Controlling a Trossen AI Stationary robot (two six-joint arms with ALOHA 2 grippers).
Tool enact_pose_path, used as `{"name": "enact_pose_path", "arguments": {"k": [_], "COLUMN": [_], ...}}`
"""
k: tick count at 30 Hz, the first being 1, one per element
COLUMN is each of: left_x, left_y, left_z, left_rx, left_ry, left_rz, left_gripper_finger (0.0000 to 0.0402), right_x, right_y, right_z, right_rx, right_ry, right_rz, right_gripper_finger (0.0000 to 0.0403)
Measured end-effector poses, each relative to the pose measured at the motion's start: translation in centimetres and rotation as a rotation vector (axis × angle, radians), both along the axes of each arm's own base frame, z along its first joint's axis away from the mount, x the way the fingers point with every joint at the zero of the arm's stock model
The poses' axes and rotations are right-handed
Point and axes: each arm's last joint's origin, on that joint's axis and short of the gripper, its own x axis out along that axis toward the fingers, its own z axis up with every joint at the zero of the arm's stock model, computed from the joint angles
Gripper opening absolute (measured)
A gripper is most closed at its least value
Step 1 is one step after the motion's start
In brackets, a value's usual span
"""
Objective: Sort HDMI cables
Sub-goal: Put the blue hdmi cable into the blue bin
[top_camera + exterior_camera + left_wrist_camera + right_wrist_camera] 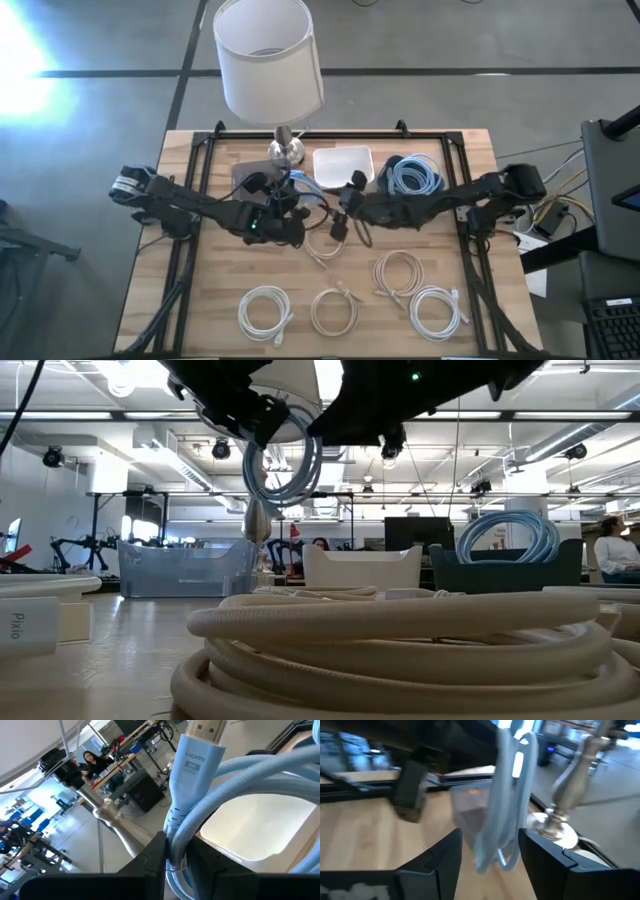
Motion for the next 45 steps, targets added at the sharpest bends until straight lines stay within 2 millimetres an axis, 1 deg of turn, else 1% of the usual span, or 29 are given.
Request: {"name": "enact_pose_path", "arguments": {"k": [5,10,14,18,20,24,34,39,45], "left_x": [-0.1,-0.2,-0.3,-0.2,-0.2,-0.2,-0.2,-0.2,-0.1], "left_y": [0.1,0.2,0.2,0.2,0.2,0.2,0.3,0.3,0.3], "left_z": [-0.3,-0.8,-0.8,-0.8,-0.8,-0.8,-0.8,-0.9,-0.8], "left_rx": [0.008,0.009,0.006,0.007,0.006,0.005,0.023,0.041,0.05], "left_ry": [0.02,0.033,0.02,0.013,0.011,0.009,0.054,0.086,0.068], "left_rz": [0.003,0.002,0.006,0.01,0.01,0.009,0.005,0.004,0.015], "left_gripper_finger": [0.006,0.006,0.006,0.006,0.006,0.006,0.006,0.006,0.006], "right_x": [1.0,0.9,1.1,1.6,2.0,2.1,1.6,1.5,1.7], "right_y": [0.0,0.0,-0.2,-0.3,-0.3,-0.3,-0.4,-0.3,-0.3], "right_z": [0.0,0.3,1.0,1.8,2.0,2.1,0.7,1.0,1.3], "right_rx": [0.004,0.036,0.011,0.02,0.029,0.028,0.022,0.004,0.025], "right_ry": [0.058,0.141,0.155,0.139,0.131,0.136,0.187,0.187,0.175], "right_rz": [-0.029,-0.066,-0.126,-0.084,-0.068,-0.049,-0.05,-0.016,0.036], "right_gripper_finger": [0.0196,0.0196,0.0197,0.0196,0.0197,0.0196,0.0197,0.0196,0.0196]}}
